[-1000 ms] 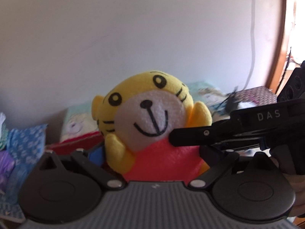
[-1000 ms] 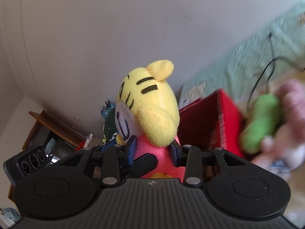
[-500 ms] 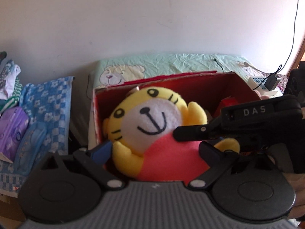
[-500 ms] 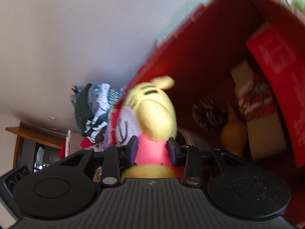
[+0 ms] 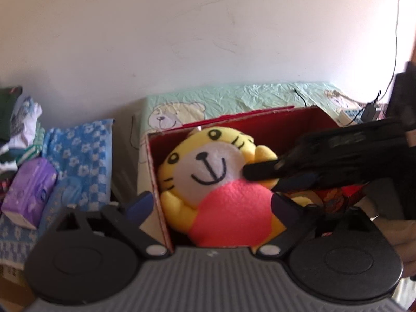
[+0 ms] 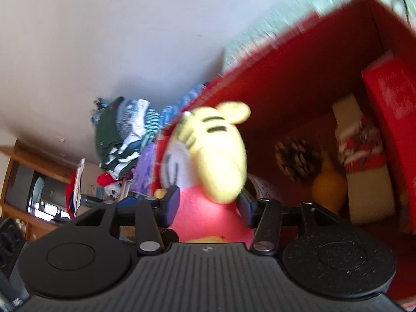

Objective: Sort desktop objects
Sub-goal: 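Lower the tiger plush into the red box and open the right gripper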

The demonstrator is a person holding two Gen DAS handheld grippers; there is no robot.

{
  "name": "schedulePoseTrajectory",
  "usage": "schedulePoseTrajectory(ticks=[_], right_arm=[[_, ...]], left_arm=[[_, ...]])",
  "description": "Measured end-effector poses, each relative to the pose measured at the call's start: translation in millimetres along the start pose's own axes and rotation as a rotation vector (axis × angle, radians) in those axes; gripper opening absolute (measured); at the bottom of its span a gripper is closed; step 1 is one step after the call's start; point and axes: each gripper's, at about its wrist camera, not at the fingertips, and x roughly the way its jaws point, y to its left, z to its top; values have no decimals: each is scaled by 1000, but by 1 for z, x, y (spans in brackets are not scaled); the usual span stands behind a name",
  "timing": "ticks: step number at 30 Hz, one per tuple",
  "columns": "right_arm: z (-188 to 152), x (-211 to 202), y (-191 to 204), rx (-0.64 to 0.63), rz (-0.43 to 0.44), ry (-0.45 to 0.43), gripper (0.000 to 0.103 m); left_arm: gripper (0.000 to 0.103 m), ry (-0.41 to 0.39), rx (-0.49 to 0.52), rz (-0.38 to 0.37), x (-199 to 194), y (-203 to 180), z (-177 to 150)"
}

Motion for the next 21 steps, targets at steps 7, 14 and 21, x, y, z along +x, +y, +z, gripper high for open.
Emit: schedulePoseTrajectory(ticks=[7,14,21], right_arm=[[1,-33,-8,-28,-130,-96,28],[-7,0,0,-45,-184,0,15],[-7,-1,23,-99,-210,-61,28]], left_arm=[[96,-81,-68,-4,-16,17,2],[81,-9,-59,44,5,10,3],[91,36,-59,140,10,-2,5]])
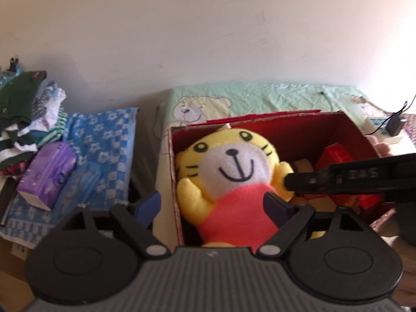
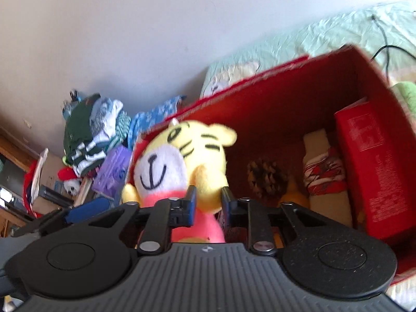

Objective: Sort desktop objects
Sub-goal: 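Lower the tiger plush into the red box and open the right gripper, then withdraw the right gripper from the box back toward the plush pile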

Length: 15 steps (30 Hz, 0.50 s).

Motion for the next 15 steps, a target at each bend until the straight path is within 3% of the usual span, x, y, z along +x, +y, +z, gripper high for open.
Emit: schedulePoseTrajectory(ticks=[7,11,14,15], right_arm=[[-10,-14,21,-140,-153,-65,34],[-22,-22,32,-221,-259,-157,34],[-36,-34,38,-302,-328,-252,51],[-39,-38,40,-321,-336,-279,61]], left_arm=[[98,22,-2,84,-1,-14,1],[98,27,-11,124,-1,-21,0],[98,18,-48,131,-4,-21,-1],[98,12,-61,143,-6,-22,-1]])
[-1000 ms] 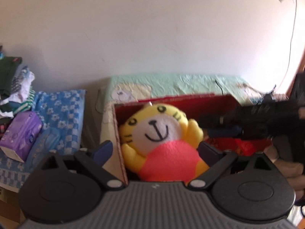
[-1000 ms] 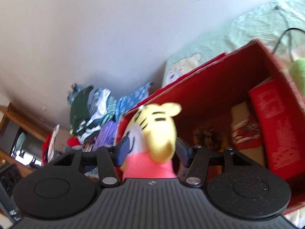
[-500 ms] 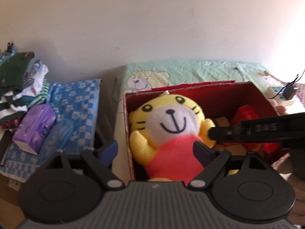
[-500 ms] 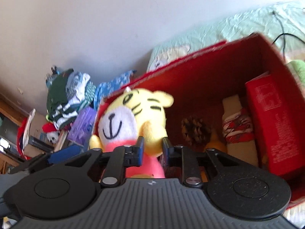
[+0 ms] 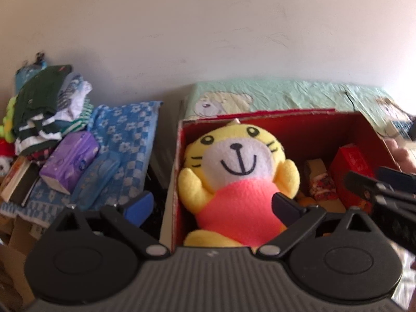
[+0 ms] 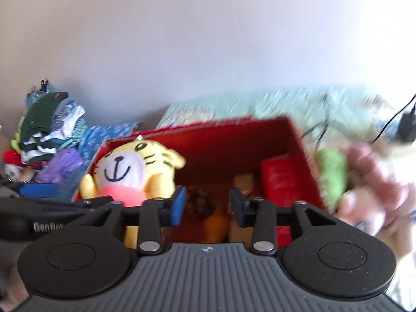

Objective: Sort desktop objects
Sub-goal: 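Withdraw the right gripper from the box back toward the plush pile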

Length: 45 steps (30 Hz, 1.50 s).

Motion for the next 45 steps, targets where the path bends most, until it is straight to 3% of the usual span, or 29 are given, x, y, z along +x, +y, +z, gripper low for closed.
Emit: schedulePoseTrajectory(ticks=[1,6,13,20,25,31,45], right_arm=[[-1,-5,1,-8,-10,-24,67],[2,-21,4,-63,-67,-77,73],[3,-31,-6,-39,-28,-67,71],[0,-37,-28,0,37,-60,75],[-1,-41,-44,-17,82,-13,73],[-5,-44,-73,-19,128,57,73],[-18,-56,-150,6,80,122,73]], left_arm=[[98,-3,-11,4,-2,0,0],[99,14,-34,36,-5,-5,1],[100,63,-45,40,-14,-14,-3],[102,79,-42,94,-33,-35,-11],[102,94,-59,117,-42,-56,-20],[102,174,-65,131,-40,-88,-32],[102,224,-22,64,-39,-176,-51]])
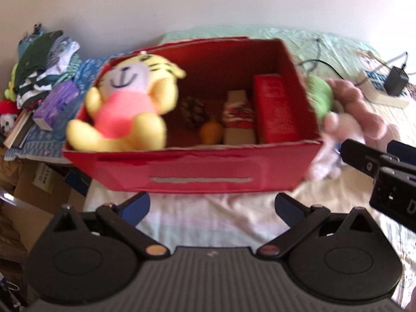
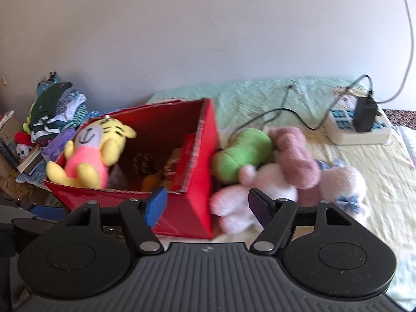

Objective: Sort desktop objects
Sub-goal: 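Withdraw the right gripper from the box back toward the plush pile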

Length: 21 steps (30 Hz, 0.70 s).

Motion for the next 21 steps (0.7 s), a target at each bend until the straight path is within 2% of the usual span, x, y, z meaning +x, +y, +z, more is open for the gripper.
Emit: schedulePoseTrajectory(ticks=[11,21], right_arm=[[-11,-6,-51,44,-96,46,72],[-16,-11,-84,94,-127,67,72]], left_arm=[[102,19,78,-30,11,-58,-5],[102,24,140,-41,14,-95,-3]])
